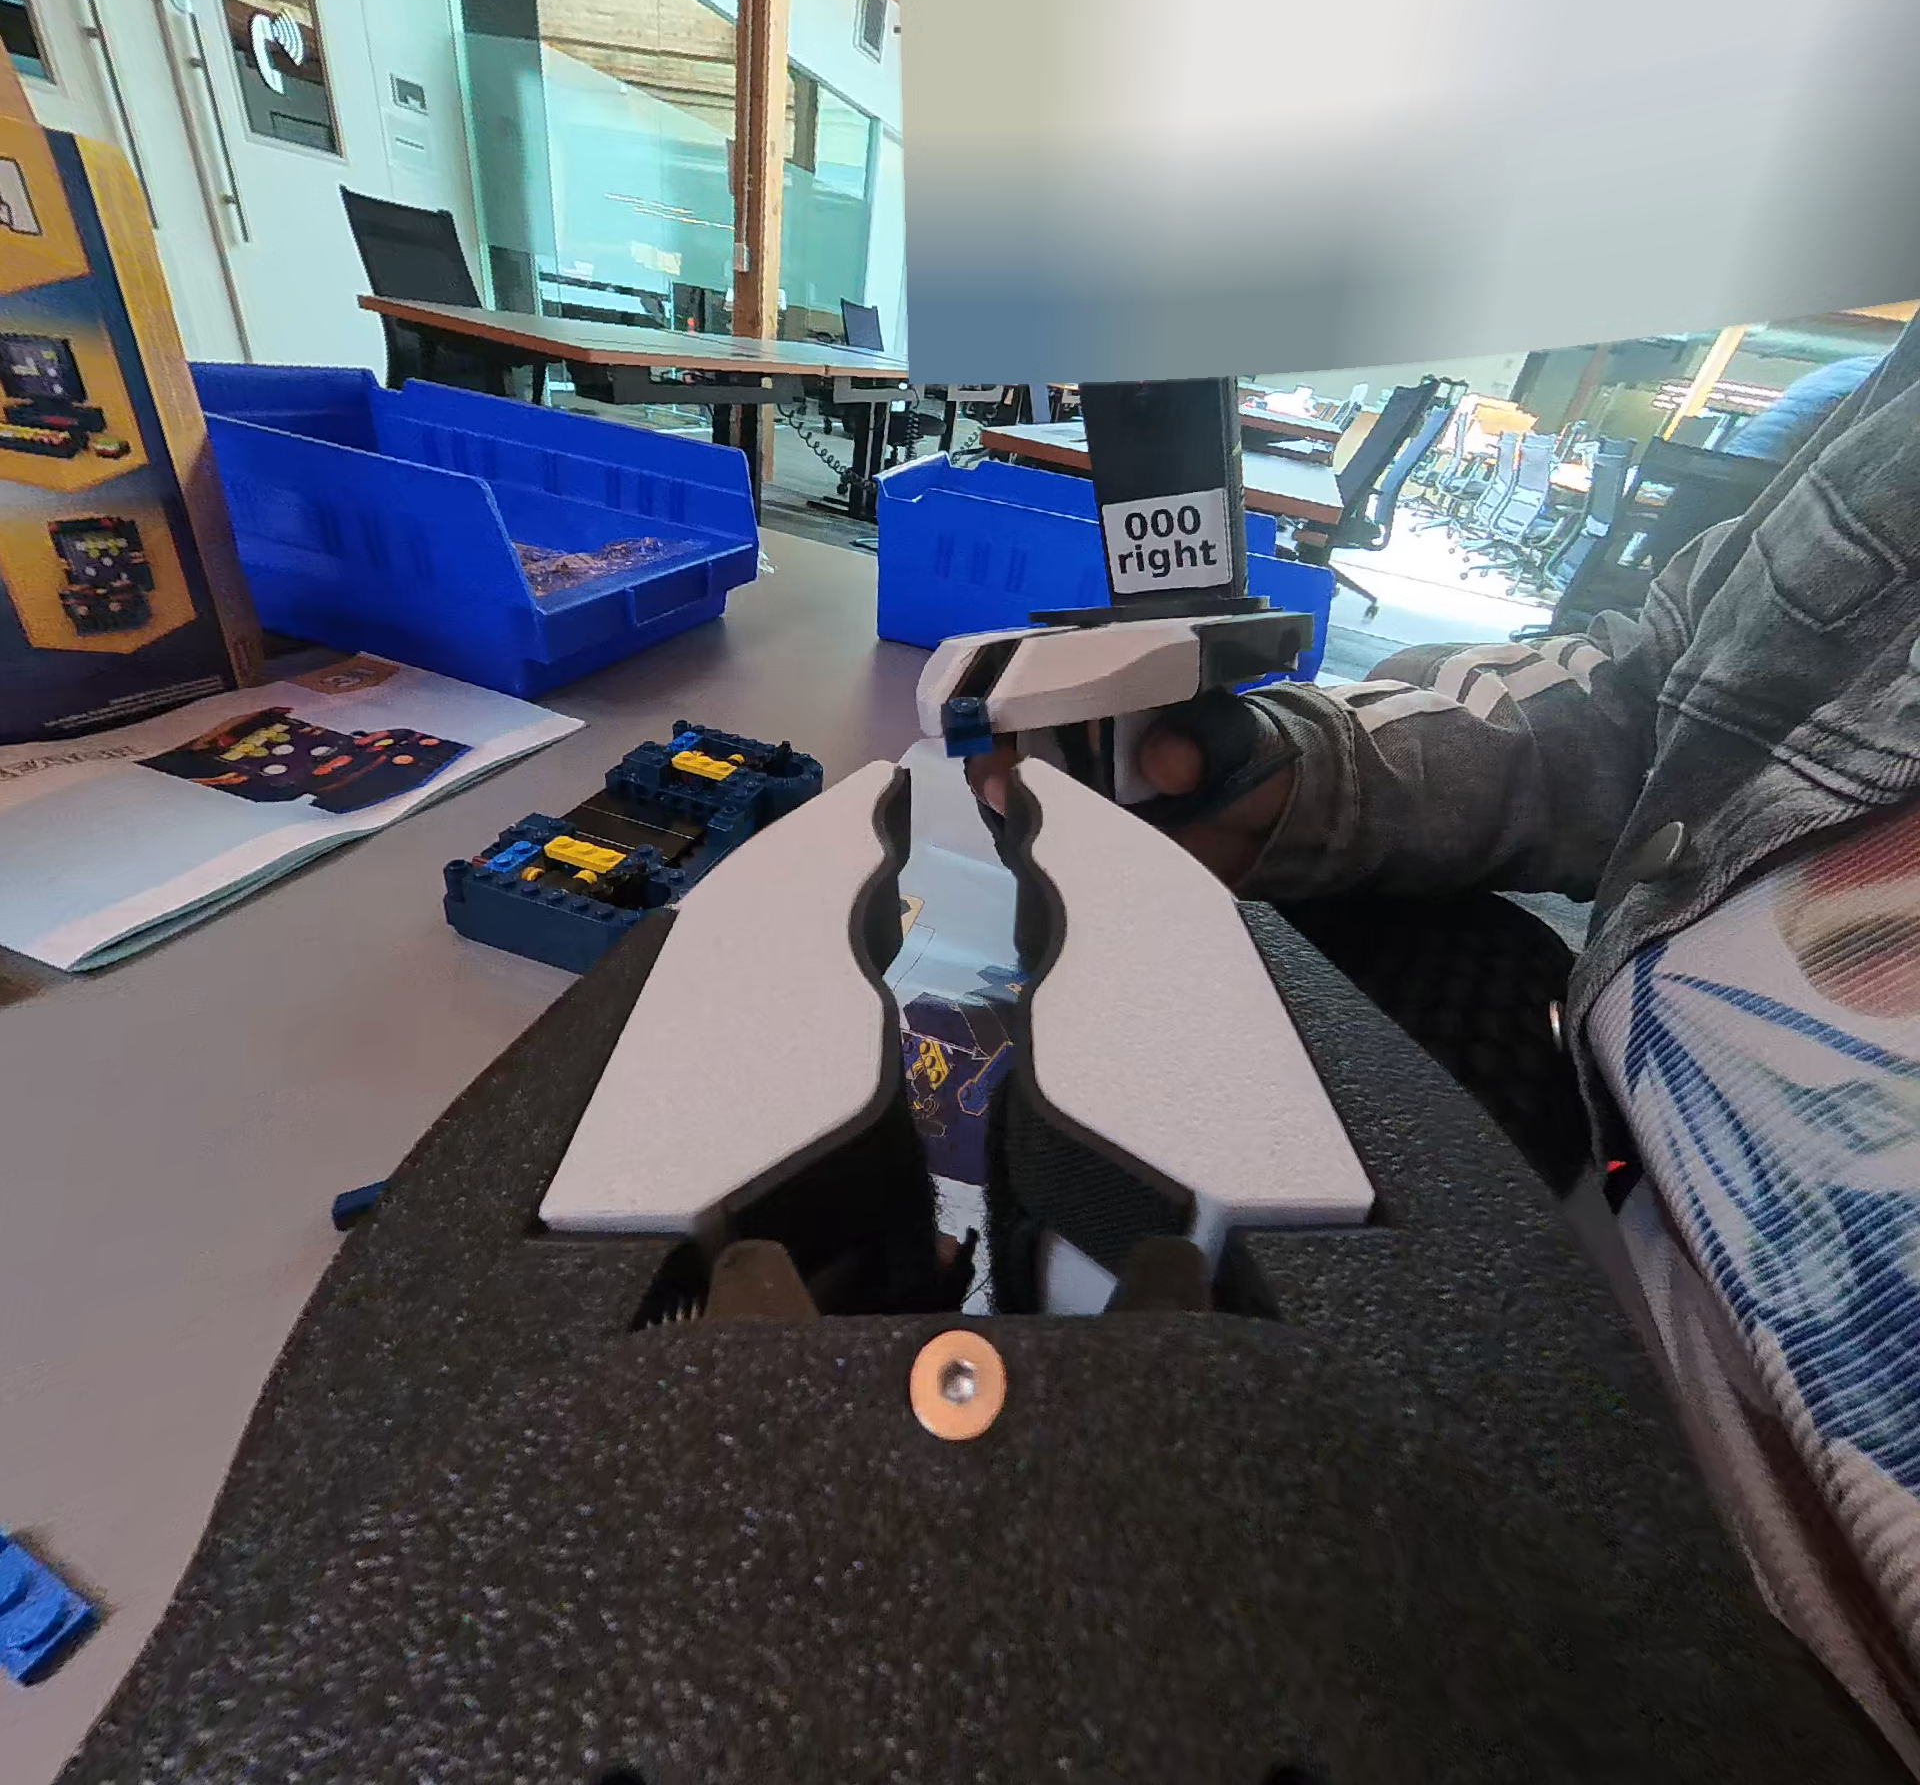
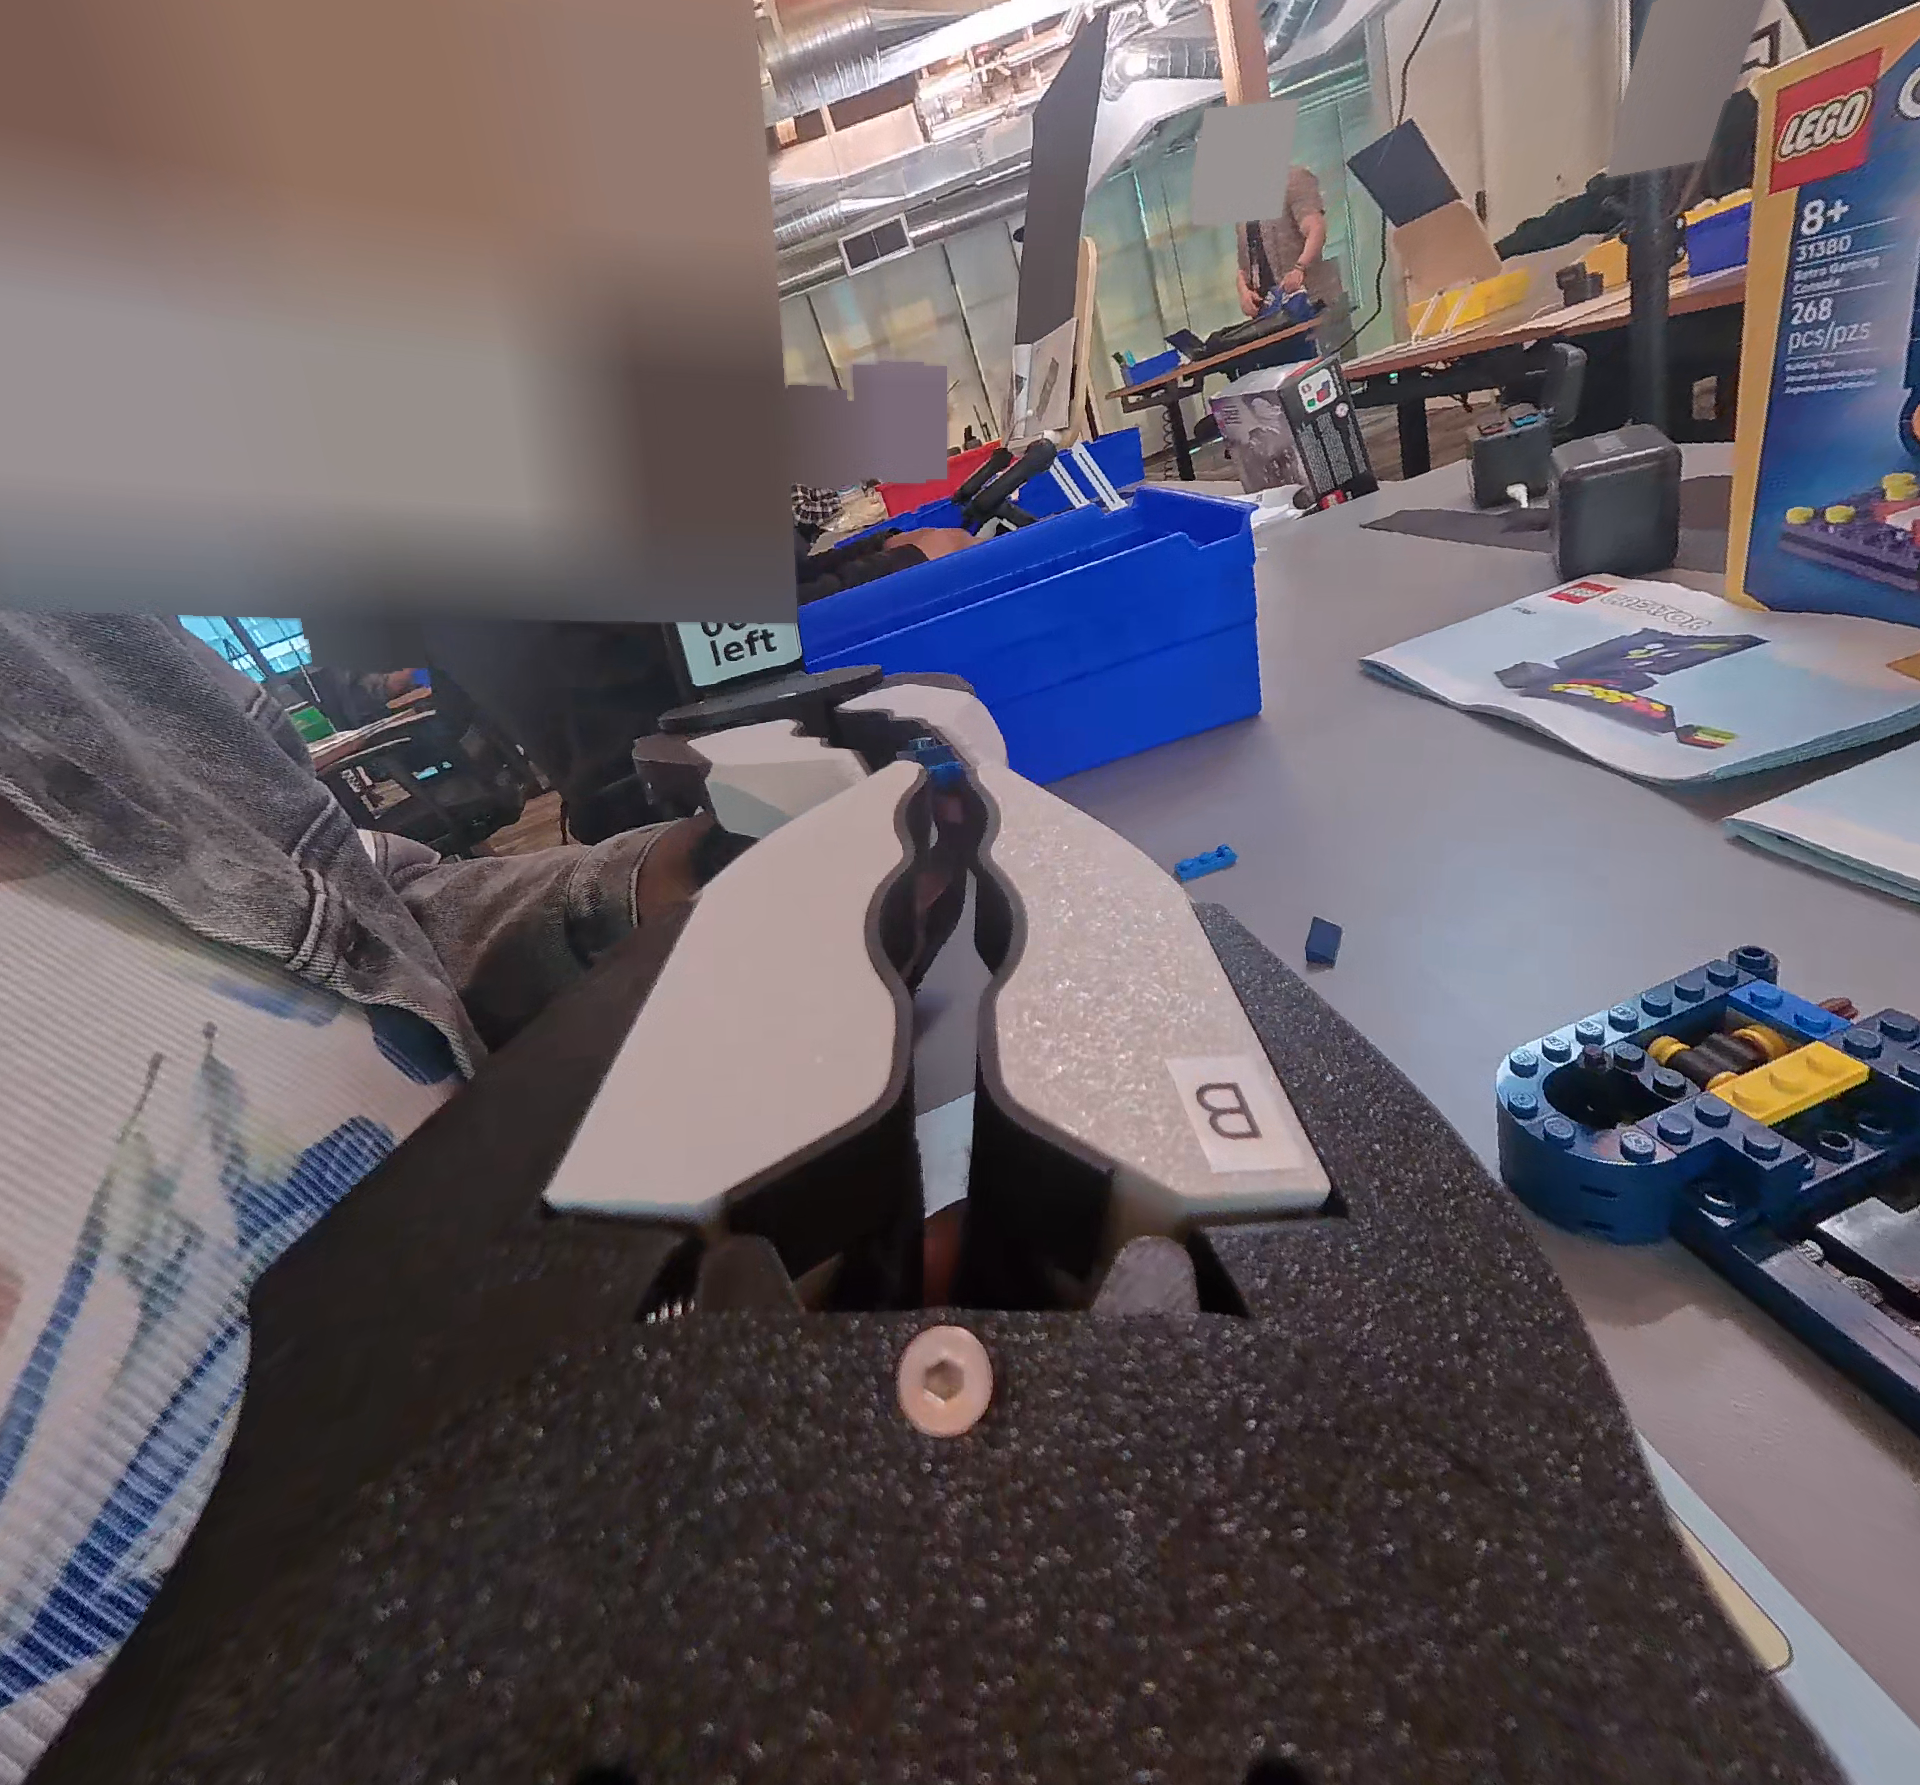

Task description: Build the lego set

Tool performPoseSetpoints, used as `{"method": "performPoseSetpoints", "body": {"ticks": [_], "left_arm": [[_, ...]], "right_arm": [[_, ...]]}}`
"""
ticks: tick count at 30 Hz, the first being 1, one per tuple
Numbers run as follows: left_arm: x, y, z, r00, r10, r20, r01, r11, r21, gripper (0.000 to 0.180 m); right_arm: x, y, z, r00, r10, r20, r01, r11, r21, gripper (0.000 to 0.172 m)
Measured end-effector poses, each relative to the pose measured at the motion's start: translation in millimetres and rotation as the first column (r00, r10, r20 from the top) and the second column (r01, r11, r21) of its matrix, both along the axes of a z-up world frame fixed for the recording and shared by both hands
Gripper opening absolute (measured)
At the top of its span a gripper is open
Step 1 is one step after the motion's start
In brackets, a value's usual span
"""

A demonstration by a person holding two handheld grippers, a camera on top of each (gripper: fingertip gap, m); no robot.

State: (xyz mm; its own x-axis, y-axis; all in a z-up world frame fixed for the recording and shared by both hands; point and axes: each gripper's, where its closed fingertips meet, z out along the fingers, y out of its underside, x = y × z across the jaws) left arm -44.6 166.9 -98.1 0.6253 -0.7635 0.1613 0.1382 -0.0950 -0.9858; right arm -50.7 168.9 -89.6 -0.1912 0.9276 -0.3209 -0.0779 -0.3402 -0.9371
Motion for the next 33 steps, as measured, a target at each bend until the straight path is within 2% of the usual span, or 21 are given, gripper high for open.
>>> {"method": "performPoseSetpoints", "body": {"ticks": [12, 18, 21, 23, 27, 33], "left_arm": [[1, -5, 1, 1.000, -0.025, -0.010, 0.025, 1.000, 0.015, 0.007], [5, -16, -3, 0.988, -0.120, -0.096, 0.123, 0.992, 0.028, 0.007], [1, -20, -12, 0.969, -0.150, -0.196, 0.161, 0.986, 0.042, 0.007], [-5, -20, -19, 0.962, -0.154, -0.228, 0.167, 0.985, 0.039, 0.007], [-3, -18, -23, 0.961, -0.188, -0.201, 0.194, 0.981, 0.012, 0.007], [-5, -16, -22, 0.966, -0.191, -0.173, 0.196, 0.981, 0.009, 0.007]], "right_arm": [[-1, -6, -5, 1.000, 0.003, 0.030, -0.005, 0.997, 0.070, 0.005], [4, -18, -9, 0.995, 0.063, 0.082, -0.076, 0.984, 0.164, 0.005], [20, -24, -19, 0.971, 0.159, 0.180, -0.203, 0.944, 0.260, 0.011], [34, -15, -37, 0.940, 0.150, 0.307, -0.248, 0.917, 0.311, 0.013], [48, 11, -65, 0.909, 0.015, 0.416, -0.180, 0.915, 0.361, 0.014], [49, 16, -80, 0.869, 0.014, 0.494, -0.200, 0.924, 0.326, 0.013]]}}
